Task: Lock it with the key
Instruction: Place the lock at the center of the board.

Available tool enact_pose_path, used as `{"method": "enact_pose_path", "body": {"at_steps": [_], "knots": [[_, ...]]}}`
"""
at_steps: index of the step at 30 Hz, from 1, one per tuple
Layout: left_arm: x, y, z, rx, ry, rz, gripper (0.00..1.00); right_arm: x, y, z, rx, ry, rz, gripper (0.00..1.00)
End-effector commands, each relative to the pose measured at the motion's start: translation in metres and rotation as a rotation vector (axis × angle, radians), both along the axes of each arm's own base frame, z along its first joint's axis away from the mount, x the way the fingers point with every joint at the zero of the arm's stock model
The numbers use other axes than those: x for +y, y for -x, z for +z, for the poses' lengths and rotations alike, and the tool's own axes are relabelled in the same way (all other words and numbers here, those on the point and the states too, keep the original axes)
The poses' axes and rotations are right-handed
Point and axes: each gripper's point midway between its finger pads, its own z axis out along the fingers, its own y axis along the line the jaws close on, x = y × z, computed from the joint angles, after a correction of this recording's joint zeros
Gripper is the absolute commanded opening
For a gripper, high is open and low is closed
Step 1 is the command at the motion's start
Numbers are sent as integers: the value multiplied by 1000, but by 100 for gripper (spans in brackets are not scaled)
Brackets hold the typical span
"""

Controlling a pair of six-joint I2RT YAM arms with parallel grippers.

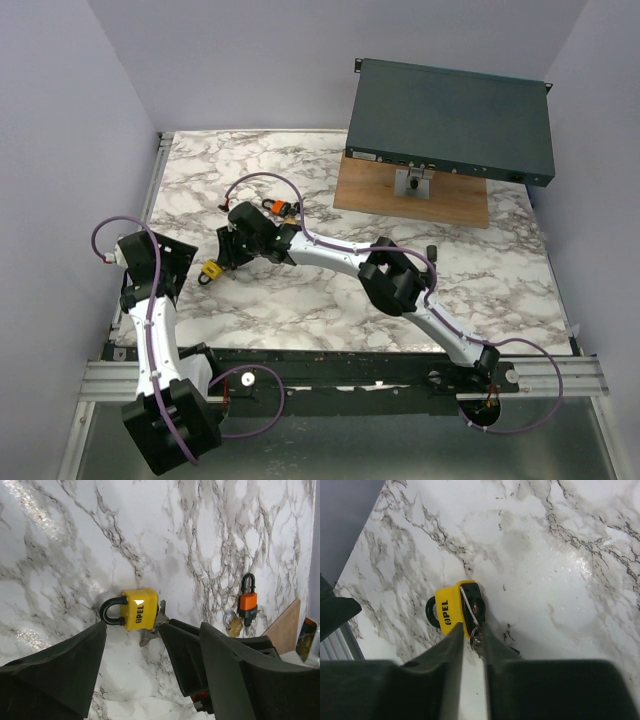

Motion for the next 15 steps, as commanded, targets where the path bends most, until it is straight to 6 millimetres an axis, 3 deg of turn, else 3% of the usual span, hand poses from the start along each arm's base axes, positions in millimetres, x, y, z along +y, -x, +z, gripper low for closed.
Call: {"method": "enact_pose_path", "body": {"at_steps": [1, 4, 7, 15], "knots": [[-12, -7, 25, -52, -29, -82, 75, -4, 0, 23, -40, 8, -16, 43], [-17, -10, 37, -79, -57, -118, 76, -10, -7, 41, -79, 23, -50, 52], [-23, -11, 49, -103, -84, -155, 77, -29, -25, 51, -137, 92, -163, 58], [-52, -16, 82, -184, -126, -296, 77, -104, -84, 39, -268, 331, -480, 65]]}}
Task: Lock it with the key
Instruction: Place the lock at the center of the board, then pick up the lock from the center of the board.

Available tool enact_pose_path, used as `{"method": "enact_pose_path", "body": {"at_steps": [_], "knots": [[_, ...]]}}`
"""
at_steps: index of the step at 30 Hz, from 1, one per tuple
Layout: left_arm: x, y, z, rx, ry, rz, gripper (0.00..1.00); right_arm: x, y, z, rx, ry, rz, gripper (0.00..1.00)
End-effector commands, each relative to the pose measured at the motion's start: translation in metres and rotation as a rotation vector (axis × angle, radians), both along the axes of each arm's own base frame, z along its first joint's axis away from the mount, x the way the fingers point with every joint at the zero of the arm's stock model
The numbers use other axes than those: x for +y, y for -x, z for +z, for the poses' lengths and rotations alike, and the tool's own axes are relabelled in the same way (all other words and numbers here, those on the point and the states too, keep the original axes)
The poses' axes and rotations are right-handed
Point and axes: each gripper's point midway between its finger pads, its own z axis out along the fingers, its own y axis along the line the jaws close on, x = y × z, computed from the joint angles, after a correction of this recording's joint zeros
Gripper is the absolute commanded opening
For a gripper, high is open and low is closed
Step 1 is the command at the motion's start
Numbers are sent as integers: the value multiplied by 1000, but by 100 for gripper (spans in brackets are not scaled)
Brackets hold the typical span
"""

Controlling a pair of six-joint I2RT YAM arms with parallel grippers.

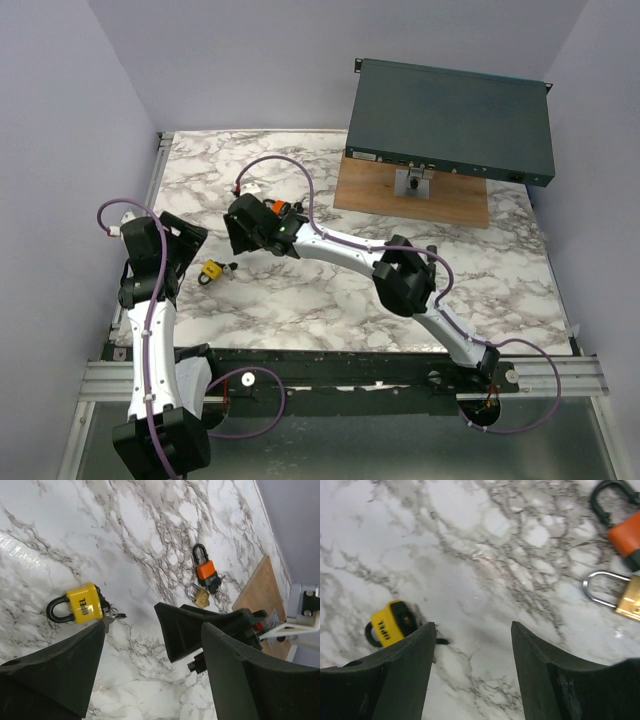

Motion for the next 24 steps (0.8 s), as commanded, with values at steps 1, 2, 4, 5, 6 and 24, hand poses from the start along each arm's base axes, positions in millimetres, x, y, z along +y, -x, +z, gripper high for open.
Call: {"method": "enact_pose_path", "body": {"at_steps": [1, 2, 4, 5, 6, 24], "knots": [[-22, 0, 25, -57, -31, -115, 77, -58, -47, 7, -95, 144, -239, 65], [-26, -1, 28, -65, -34, -133, 77, -68, -56, 3, -86, 152, -273, 65], [-34, 0, 34, -81, -35, -166, 77, -84, -73, -4, -76, 171, -321, 65], [-37, 0, 37, -89, -33, -178, 77, -90, -80, -7, -77, 179, -339, 64], [-39, 0, 39, -93, -29, -186, 77, -96, -86, -10, -83, 191, -352, 64], [-51, -3, 44, -121, 14, -244, 76, -111, -96, -62, -33, 288, -297, 52]]}}
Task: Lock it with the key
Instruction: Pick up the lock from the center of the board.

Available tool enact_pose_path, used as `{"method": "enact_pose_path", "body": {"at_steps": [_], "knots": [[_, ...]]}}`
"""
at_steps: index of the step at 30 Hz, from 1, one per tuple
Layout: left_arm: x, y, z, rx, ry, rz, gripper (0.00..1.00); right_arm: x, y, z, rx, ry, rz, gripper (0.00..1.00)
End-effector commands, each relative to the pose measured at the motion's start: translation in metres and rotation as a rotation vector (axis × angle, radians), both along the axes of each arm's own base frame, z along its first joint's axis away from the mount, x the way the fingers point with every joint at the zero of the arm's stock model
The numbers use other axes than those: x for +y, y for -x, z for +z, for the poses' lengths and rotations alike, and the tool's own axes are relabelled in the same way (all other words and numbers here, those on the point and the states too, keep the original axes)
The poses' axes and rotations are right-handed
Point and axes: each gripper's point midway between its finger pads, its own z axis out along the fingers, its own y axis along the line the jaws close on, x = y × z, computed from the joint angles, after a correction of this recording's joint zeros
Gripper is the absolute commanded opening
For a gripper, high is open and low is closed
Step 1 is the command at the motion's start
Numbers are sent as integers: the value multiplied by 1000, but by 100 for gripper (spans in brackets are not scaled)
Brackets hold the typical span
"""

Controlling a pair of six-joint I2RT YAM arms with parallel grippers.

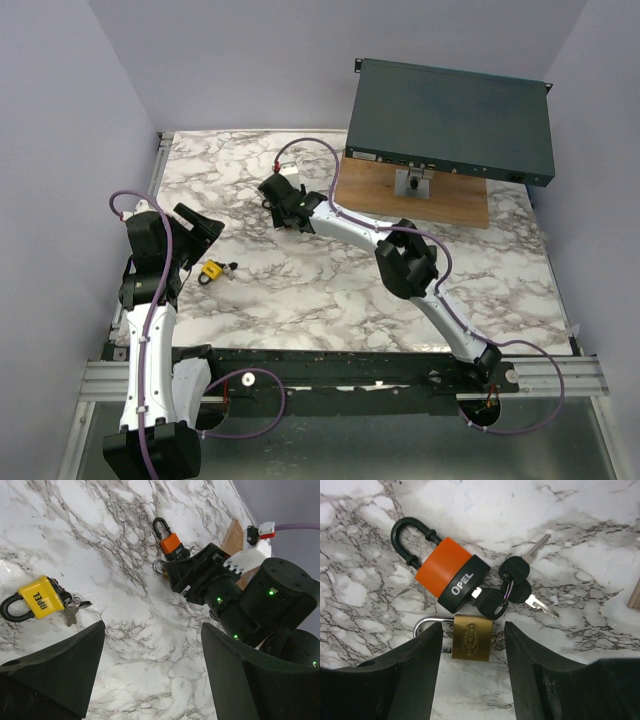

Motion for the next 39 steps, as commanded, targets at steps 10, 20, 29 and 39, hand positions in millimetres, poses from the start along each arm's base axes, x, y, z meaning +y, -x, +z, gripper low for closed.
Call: {"method": "enact_pose_path", "body": {"at_steps": [10, 20, 29, 39], "knots": [[-6, -5, 8, -24, 13, -29, 75, 1, 2, -28, 15, 78, 27, 45], [-11, -8, 1, -6, 28, -46, 75, -6, 9, -44, 52, 121, 49, 37], [-49, -1, -34, 64, 101, -147, 68, -27, 44, -21, 110, 8, 3, 15], [-100, 4, -81, 183, 134, -266, 59, -42, 82, 17, 162, -184, -12, 11]]}}
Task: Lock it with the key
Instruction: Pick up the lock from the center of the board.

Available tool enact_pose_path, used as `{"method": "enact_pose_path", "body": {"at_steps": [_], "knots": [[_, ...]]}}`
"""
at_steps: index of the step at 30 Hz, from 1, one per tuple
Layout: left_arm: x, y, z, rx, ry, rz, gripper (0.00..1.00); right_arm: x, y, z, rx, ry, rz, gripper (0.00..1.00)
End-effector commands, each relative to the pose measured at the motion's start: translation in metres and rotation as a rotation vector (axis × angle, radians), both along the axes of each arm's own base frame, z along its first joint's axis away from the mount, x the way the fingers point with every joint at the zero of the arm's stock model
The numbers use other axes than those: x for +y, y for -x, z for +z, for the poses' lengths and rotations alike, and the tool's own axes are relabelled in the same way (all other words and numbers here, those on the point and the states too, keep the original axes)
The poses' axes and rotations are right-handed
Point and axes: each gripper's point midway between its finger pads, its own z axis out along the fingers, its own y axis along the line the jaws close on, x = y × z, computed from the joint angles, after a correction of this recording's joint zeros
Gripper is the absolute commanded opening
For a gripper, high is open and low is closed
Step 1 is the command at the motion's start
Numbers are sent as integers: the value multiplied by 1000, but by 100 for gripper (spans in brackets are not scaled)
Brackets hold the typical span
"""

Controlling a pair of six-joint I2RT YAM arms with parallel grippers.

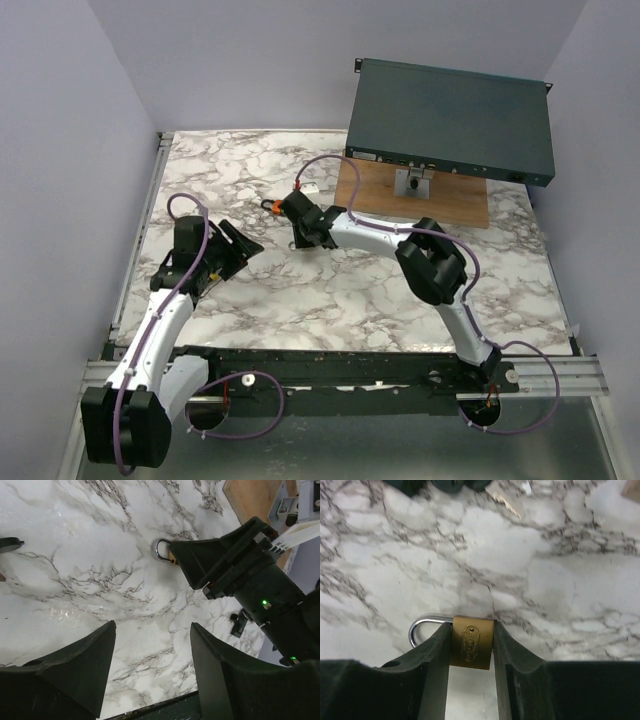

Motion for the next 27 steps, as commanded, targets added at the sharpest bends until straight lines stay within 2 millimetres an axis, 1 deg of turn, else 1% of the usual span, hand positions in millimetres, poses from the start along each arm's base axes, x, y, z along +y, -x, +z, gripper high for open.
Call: {"method": "enact_pose_path", "body": {"at_steps": [1, 6, 11, 15, 22, 27], "knots": [[-17, -9, -9, 2, 36, -17, 58, 8, 14, 32, 8, -167, -14, 11], [-36, -13, -27, 62, 91, -43, 56, 2, 28, 42, 16, -242, -13, 10], [-58, -19, -30, 96, 201, -68, 53, -4, 40, 46, 21, -290, -15, 9], [-73, -21, -34, 121, 254, -79, 50, -6, 46, 51, 25, -328, -10, 9], [-86, -23, -42, 145, 265, -99, 42, -7, 52, 70, 16, -367, 0, 8], [-92, -25, -40, 141, 270, -111, 40, -4, 52, 78, 10, -382, 15, 8]]}}
